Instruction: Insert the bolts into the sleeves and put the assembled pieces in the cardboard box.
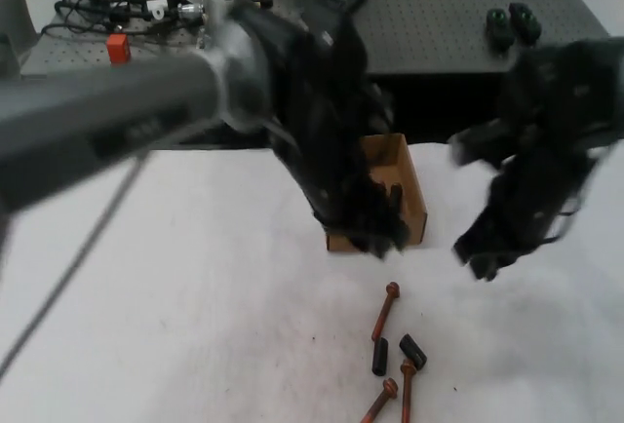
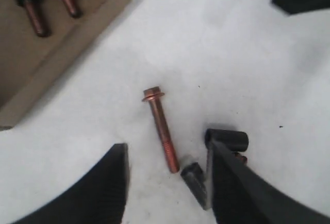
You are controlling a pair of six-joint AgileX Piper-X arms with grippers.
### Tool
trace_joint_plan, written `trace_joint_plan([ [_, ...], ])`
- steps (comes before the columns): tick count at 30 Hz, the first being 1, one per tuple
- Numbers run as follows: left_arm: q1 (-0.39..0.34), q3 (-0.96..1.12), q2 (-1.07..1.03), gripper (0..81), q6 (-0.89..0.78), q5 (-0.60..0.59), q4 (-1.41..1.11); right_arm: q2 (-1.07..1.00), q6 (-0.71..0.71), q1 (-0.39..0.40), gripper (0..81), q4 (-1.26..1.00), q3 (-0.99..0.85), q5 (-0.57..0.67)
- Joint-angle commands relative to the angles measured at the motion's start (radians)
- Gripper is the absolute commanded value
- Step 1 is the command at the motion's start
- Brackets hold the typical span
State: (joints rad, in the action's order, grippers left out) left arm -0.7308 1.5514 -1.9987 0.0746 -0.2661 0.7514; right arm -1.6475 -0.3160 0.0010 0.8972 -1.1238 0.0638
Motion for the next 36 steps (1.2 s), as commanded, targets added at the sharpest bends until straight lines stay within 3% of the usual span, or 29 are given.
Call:
trace_joint_plan([
  [1,-0.007,0.011,-0.012,35.9,0.008,0.024,-0.022,0.2,0.077,-0.059,4.6,-0.013,0.112,0.093],
  [10,-0.033,0.18,-0.2,35.9,-0.011,0.099,0.019,0.516,0.08,-0.086,4.6,-0.012,0.263,0.09],
  [20,-0.033,0.251,-0.28,35.4,-0.015,0.107,0.108,0.564,0.107,-0.086,4.6,-0.007,0.27,0.085],
  [22,-0.033,0.251,-0.279,30.5,-0.023,0.107,0.119,0.564,0.123,-0.086,4.6,-0.007,0.27,0.085],
  [24,-0.033,0.251,-0.279,20.7,-0.023,0.107,0.13,0.564,0.123,-0.086,4.6,-0.007,0.27,0.085],
  [27,-0.033,0.251,-0.279,0.0,-0.021,0.097,0.145,0.564,0.14,-0.086,4.6,-0.007,0.27,0.085],
  [33,-0.033,0.251,-0.239,0.7,-0.023,0.097,0.142,0.564,0.143,-0.086,4.6,-0.021,0.27,0.098],
  [36,-0.01,0.248,-0.161,0.7,-0.052,0.067,0.124,0.569,0.147,-0.086,4.6,-0.058,0.28,0.188],
])
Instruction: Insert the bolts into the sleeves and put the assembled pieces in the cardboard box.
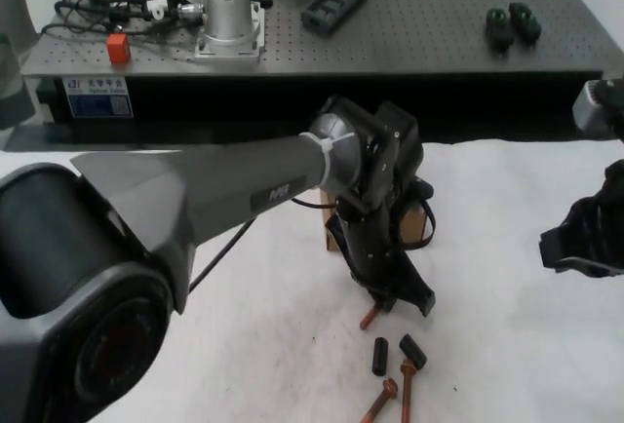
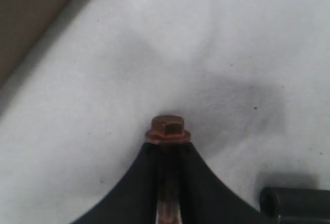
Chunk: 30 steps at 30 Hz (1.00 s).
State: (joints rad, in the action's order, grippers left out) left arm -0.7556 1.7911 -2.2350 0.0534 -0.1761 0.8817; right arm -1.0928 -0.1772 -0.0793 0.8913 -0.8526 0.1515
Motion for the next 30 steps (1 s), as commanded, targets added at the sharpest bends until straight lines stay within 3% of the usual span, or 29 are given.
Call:
trace_joint_plan([
  [1,0.025,0.001,0.104,0.7,-0.038,-0.053,-0.01,0.022,0.02,-0.006,4.6,-0.078,0.022,0.132],
  [4,0.069,-0.093,0.247,0.7,-0.1,-0.108,-0.118,0.061,0.088,-0.004,4.6,-0.181,0.09,0.244],
  [7,0.119,-0.282,0.409,0.7,-0.199,-0.178,-0.382,0.101,0.22,0.02,4.6,-0.341,0.195,0.385],
  [11,0.162,-0.605,0.58,0.7,-0.428,-0.409,-0.882,0.095,0.393,0.142,4.6,-0.668,0.344,0.531],
  [15,0.163,-0.81,0.645,0.7,-0.623,-0.526,-1.312,0.041,0.49,0.281,4.6,-0.953,0.394,0.533],
  [18,0.163,-0.873,0.647,0.7,-0.718,-0.553,-1.459,-0.004,0.557,0.33,4.6,-1.085,0.39,0.48],
  [22,0.163,-0.888,0.647,0.7,-0.733,-0.561,-1.464,-0.019,0.561,0.338,4.6,-1.164,0.391,0.39],
  [30,0.163,-0.889,0.647,0.7,-0.732,-0.595,-1.464,-0.019,0.561,0.338,4.6,-1.199,0.391,0.326],
])
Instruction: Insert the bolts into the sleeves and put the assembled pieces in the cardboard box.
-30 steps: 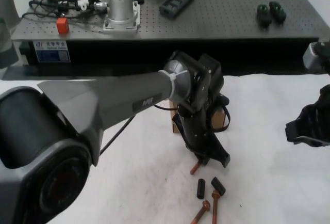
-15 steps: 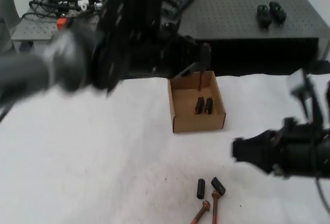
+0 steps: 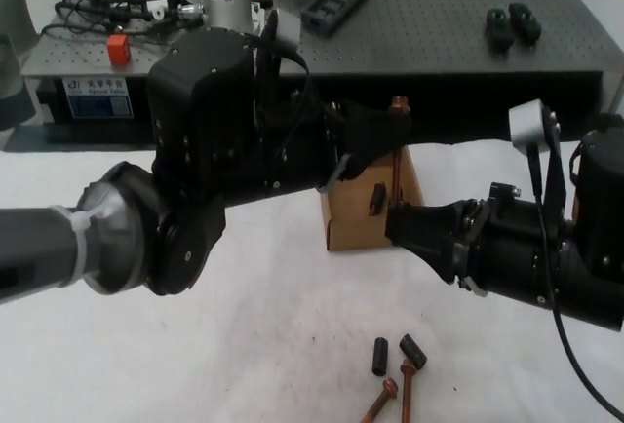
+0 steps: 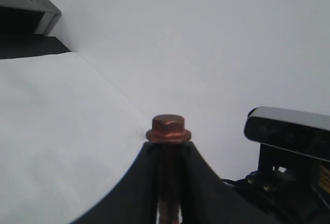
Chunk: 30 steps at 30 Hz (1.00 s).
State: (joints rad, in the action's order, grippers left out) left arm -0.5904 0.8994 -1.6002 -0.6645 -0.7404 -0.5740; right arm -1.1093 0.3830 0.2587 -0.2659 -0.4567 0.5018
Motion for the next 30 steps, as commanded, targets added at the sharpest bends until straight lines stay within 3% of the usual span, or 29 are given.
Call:
trace_joint_plan([
  [1,-0.002,0.003,0.012,0.7,-0.013,-0.032,-0.009,-0.002,0.001,0.0,4.6,-0.041,-0.005,-0.025],
  [6,-0.002,0.0,0.012,0.7,-0.004,-0.057,-0.011,-0.002,0.005,0.0,4.6,-0.059,-0.005,-0.037],
  [17,-0.002,0.0,0.012,0.7,0.0,-0.057,-0.013,-0.002,0.005,0.0,4.6,-0.084,-0.005,0.075],
  [30,-0.002,0.0,0.012,0.7,0.0,-0.133,-0.012,-0.002,0.005,0.0,4.6,-0.167,-0.005,-0.021],
])
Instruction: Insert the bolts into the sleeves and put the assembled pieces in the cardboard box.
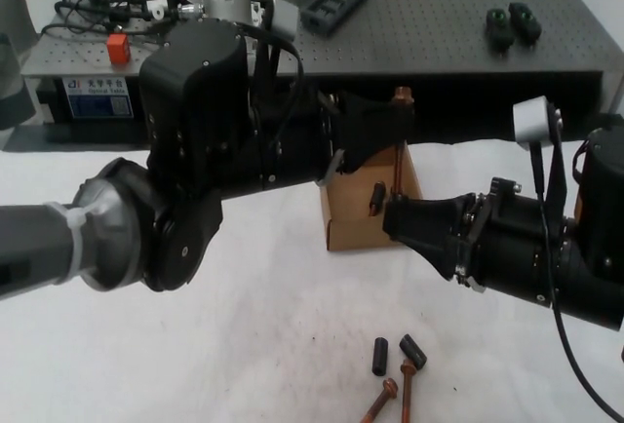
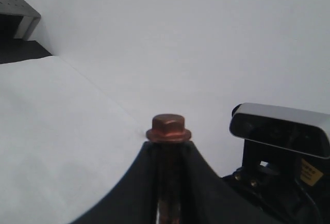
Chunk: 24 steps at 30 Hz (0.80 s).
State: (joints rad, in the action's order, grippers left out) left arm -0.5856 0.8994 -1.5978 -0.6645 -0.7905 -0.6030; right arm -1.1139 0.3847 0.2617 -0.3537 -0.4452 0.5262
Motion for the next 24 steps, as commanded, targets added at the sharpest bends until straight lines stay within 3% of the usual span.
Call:
trace_joint_plan([
  [1,-0.007,0.0,0.01,0.7,0.002,-0.089,0.017,0.002,0.004,-0.003,4.6,-0.079,-0.016,-0.049],
  [24,-0.007,0.0,0.01,0.7,0.066,-0.057,0.017,0.002,0.004,-0.003,4.6,-0.192,-0.016,-0.019],
])
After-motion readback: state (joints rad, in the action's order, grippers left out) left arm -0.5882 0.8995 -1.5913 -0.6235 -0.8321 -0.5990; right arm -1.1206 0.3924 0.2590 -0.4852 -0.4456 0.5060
